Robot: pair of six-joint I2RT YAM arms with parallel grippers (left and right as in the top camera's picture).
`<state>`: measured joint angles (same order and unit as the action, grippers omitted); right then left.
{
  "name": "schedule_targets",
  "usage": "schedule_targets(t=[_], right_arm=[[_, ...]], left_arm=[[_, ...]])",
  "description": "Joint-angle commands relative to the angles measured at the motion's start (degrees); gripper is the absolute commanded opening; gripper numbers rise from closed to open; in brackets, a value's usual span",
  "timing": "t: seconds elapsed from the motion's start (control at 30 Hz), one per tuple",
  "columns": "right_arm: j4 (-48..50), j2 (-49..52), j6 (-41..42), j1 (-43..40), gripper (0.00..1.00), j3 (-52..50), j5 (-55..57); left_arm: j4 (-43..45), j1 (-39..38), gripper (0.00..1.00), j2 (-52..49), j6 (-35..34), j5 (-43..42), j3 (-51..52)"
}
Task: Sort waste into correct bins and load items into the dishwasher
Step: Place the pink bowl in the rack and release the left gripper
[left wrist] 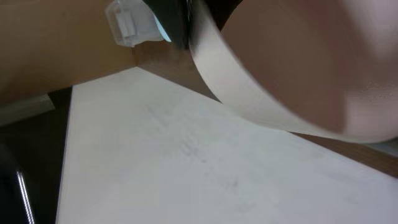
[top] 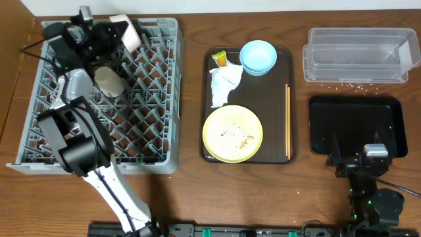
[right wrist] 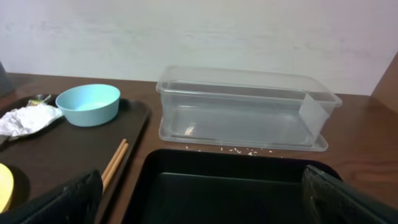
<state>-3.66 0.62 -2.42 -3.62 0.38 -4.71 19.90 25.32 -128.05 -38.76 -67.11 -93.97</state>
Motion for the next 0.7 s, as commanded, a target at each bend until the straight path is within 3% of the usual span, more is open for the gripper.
schedule_targets(t=[0.0,0.03,0.27,0.67], right_arm=[[-0.2,-0.3,-0.9,-0.5,0.99,-0.1,-0.2],[-0.2,-0.3,-0.9,-0.5,0.99,-0.1,-0.2],[-0.2,-0.3,-0.9,-0.5,0.99,-0.1,-0.2],[-0.2,-0.3,-0.9,-0.5,0.99,-0.1,-0.2]], left_arm=[[-1.4,1.4,0.08,-0.5,1.1,-0.2,0.0],[-1.8,1.6,0.09,-0.5,1.0,-0.2,0.0],[-2.8,2.6,0.54,-0.4,1.0,-0.1,0.0],[-3.4,8.7,0.68,0.7,1.0,2.3,0.0]])
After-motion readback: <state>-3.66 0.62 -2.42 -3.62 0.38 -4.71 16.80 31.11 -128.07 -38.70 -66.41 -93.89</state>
